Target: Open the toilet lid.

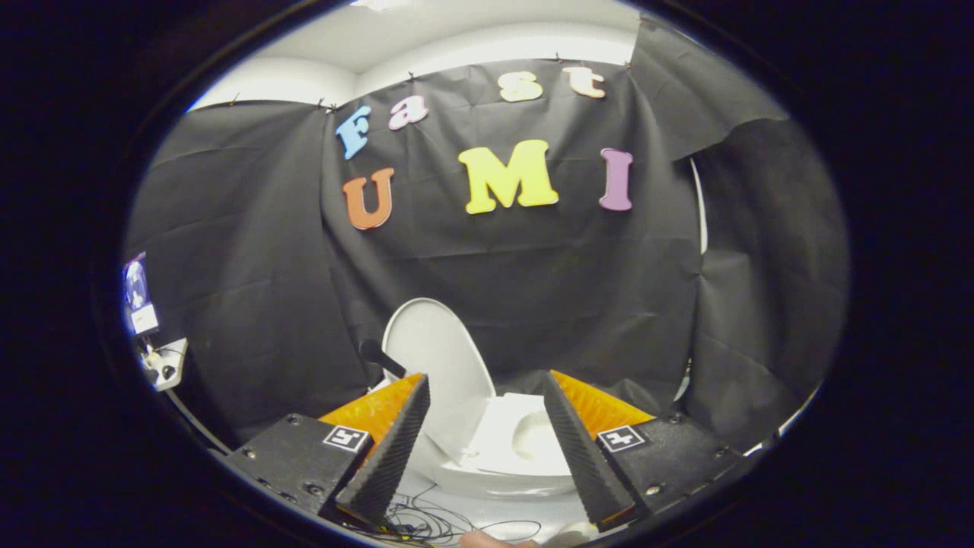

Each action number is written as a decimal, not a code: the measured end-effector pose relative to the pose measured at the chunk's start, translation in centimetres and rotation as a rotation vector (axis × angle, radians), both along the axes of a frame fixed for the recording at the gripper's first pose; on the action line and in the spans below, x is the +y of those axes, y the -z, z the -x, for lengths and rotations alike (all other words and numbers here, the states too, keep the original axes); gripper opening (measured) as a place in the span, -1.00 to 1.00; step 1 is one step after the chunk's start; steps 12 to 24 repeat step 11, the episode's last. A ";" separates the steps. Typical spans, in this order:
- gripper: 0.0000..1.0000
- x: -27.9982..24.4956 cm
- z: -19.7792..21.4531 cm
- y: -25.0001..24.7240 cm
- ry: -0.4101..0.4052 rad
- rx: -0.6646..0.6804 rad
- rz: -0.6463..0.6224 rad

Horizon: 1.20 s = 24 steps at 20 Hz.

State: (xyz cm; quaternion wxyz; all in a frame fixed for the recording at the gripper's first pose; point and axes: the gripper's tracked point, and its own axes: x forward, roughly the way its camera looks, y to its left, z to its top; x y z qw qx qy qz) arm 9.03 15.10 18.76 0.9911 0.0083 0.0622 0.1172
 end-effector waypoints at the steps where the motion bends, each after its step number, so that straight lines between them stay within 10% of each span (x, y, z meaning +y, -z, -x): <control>1: 0.89 -1.0 1.0 0.4 0.018 -0.014 -0.006; 11: 0.92 -8.6 8.3 6.5 0.136 -0.097 -0.040; 24: 0.92 -8.6 8.3 6.5 0.136 -0.097 -0.040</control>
